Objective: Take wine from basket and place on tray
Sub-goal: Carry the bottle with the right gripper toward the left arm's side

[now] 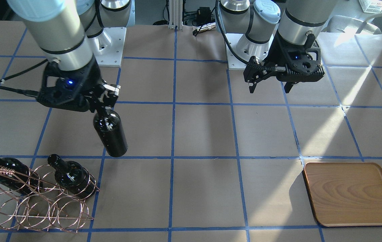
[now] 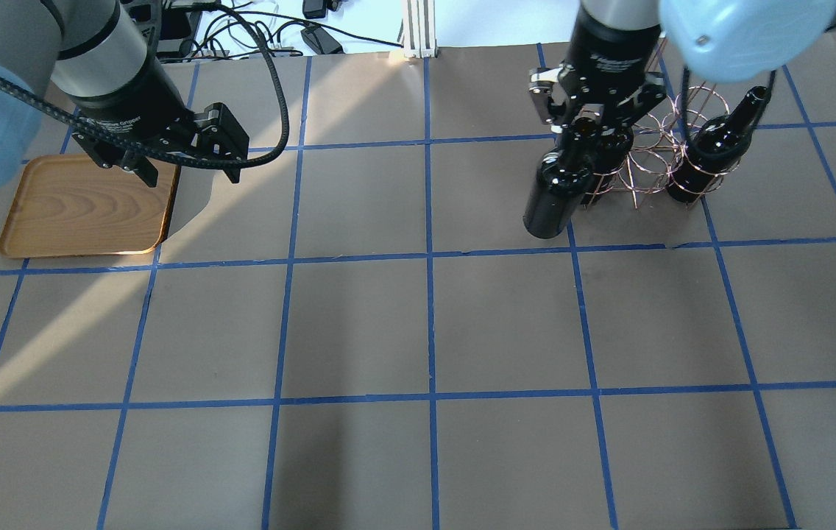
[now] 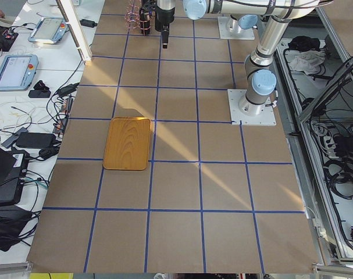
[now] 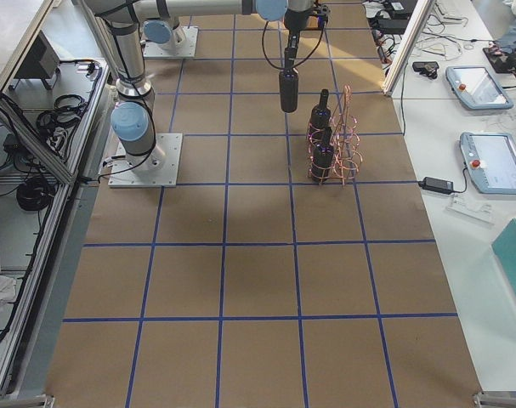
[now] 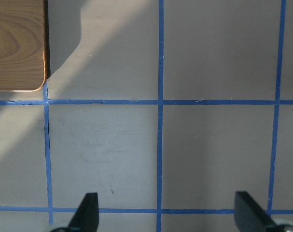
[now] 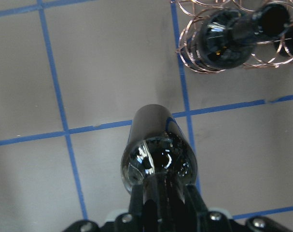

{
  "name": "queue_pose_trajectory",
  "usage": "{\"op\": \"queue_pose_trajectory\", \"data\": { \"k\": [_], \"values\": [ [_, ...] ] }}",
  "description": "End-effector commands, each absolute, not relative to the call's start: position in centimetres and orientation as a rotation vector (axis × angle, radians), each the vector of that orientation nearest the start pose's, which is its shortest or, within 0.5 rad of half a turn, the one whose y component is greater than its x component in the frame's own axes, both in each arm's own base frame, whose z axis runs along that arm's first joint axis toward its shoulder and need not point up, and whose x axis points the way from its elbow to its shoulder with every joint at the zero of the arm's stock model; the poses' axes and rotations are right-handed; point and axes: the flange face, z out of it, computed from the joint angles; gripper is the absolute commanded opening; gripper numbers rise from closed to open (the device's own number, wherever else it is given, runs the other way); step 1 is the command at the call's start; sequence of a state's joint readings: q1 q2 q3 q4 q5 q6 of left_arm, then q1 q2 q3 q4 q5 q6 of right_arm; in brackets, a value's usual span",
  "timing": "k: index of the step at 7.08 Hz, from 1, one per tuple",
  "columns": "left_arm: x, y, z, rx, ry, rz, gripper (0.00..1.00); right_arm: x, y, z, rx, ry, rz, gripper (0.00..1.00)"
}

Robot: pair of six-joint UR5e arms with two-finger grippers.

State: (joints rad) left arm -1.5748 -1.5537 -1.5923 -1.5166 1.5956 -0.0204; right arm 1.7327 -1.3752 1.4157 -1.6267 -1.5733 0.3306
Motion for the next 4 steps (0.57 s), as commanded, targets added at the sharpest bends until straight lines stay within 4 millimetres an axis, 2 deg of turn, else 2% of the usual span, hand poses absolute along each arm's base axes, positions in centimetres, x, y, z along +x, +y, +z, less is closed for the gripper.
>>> {"op": "queue_pose_trajectory", "data": {
  "k": [1, 2, 3, 4],
  "values": [
    [-12.9, -48.9, 49.3, -0.037, 3.115, -0.084, 1.00, 32.4, -54.3, 43.5, 0.430, 3.085, -0.079, 0.14],
    [-11.2, -49.3, 49.5, -0.068, 3.113, -0.088, 1.00, 37.0, -52.9, 42.5, 0.448, 3.085, -0.065, 0.13],
    [-8.7, -49.6, 49.6, -0.056, 3.109, -0.080, 1.00, 40.1, -51.7, 42.0, 0.510, 3.069, -0.069, 0.12],
    [-6.6, -49.8, 49.8, -0.030, 3.105, -0.080, 1.00, 42.0, -51.1, 42.1, 0.572, 3.039, -0.079, 0.12]
  ]
}}
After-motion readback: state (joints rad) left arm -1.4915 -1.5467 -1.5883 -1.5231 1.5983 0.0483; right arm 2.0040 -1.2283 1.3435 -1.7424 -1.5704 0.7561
